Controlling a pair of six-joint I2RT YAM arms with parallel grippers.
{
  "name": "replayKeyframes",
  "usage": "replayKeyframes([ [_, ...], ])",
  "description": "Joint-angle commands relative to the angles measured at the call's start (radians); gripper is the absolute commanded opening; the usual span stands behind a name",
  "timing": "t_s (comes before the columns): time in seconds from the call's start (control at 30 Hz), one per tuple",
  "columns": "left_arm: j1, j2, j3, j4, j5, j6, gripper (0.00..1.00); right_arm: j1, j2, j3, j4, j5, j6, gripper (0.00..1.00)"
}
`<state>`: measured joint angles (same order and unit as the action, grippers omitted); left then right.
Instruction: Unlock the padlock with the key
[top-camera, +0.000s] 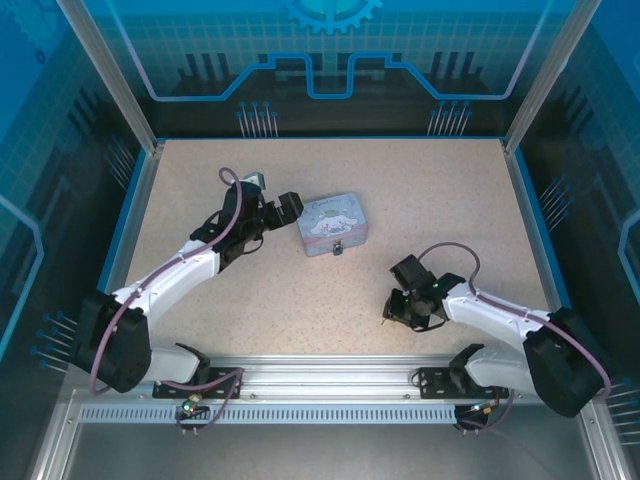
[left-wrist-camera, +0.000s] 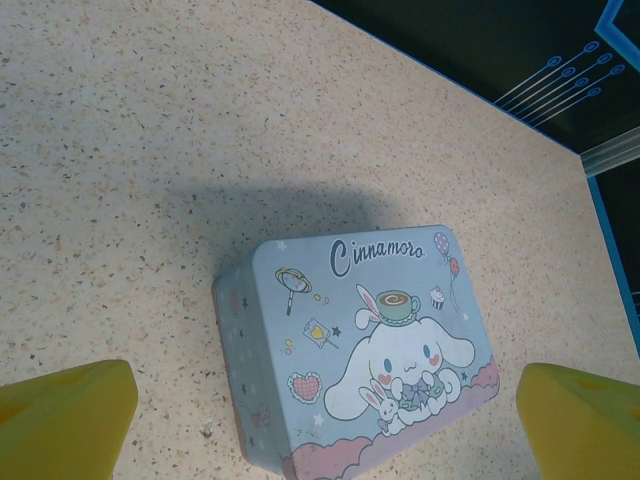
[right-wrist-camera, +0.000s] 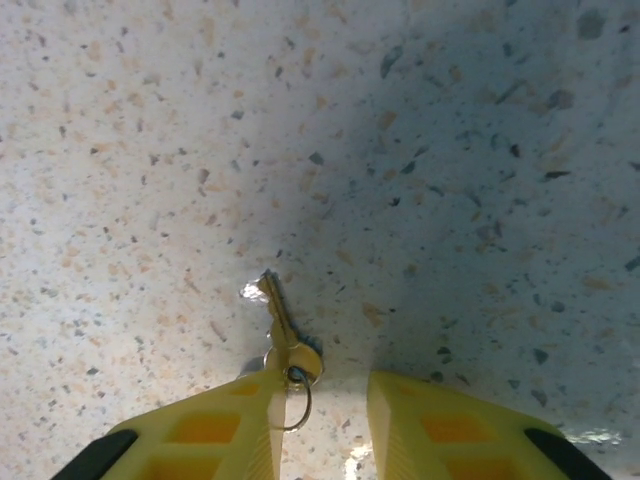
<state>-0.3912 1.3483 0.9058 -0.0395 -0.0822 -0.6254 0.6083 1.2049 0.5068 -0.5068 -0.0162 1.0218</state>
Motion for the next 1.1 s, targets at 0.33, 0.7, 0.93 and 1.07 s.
replayKeyframes([
  [0.33,0.015,-0.024,-0.017,-0.001,0.006,0.037,0.99,0.045,0.110,0.053,0.085,0.004,-0.005,0.04],
  [0.7,0.016,-0.125,-0.051,0.156,0.248,0.108,0.99,-0.007,-0.116,0.039,0.315,-0.080,-0.306,0.00],
  [0.93,0.017,-0.144,-0.043,0.219,0.410,0.019,0.98,-0.148,-0.260,0.017,0.547,-0.296,-0.260,0.00],
  [1.07,0.012,-0.123,-0.054,0.301,0.516,-0.095,0.98,-0.187,-0.283,0.062,0.600,-0.409,-0.295,0.00],
])
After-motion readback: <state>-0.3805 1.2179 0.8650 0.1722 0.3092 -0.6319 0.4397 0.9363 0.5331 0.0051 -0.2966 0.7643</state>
